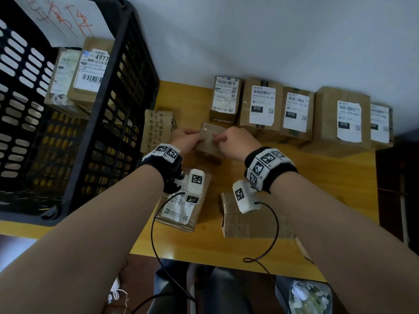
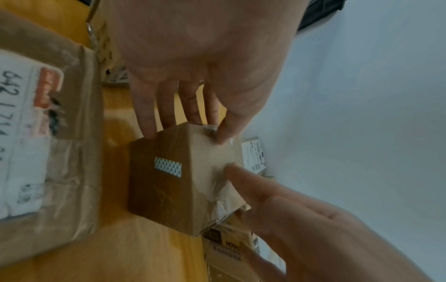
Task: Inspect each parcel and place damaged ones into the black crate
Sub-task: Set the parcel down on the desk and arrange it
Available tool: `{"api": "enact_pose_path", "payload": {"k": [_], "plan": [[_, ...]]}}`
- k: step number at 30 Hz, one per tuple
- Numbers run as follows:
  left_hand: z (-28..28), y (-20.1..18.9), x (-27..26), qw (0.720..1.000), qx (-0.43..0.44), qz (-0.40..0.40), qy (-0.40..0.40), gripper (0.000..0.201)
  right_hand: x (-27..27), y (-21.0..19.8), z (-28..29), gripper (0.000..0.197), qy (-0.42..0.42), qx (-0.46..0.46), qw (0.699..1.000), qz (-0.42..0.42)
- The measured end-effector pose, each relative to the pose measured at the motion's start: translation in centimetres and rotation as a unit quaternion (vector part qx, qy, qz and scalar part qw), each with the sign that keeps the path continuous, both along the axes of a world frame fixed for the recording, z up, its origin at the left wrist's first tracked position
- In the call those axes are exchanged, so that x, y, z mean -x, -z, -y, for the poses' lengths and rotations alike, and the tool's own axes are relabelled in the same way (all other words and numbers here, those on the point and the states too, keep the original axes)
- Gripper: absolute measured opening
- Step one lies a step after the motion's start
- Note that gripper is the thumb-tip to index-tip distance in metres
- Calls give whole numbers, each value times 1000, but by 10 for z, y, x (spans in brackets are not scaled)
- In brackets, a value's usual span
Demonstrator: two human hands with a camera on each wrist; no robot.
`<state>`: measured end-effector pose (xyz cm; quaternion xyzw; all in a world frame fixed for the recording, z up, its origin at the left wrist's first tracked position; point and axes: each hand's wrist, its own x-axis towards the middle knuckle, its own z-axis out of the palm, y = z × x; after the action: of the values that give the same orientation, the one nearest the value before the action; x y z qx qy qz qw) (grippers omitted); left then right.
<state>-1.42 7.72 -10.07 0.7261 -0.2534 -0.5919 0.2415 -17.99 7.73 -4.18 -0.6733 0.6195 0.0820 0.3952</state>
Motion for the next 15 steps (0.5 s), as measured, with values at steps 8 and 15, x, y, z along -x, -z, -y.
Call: {"api": "enact_pose_path", "payload": {"k": [8,15], "plan": [[-1,6,-1,1000,0,2,11,28,-12,-3,6,42,-11,-40,996,-78],[-2,5,-2,1000,11,0,14,28,-13,3,7,36,-21,-21,993,-114]]}}
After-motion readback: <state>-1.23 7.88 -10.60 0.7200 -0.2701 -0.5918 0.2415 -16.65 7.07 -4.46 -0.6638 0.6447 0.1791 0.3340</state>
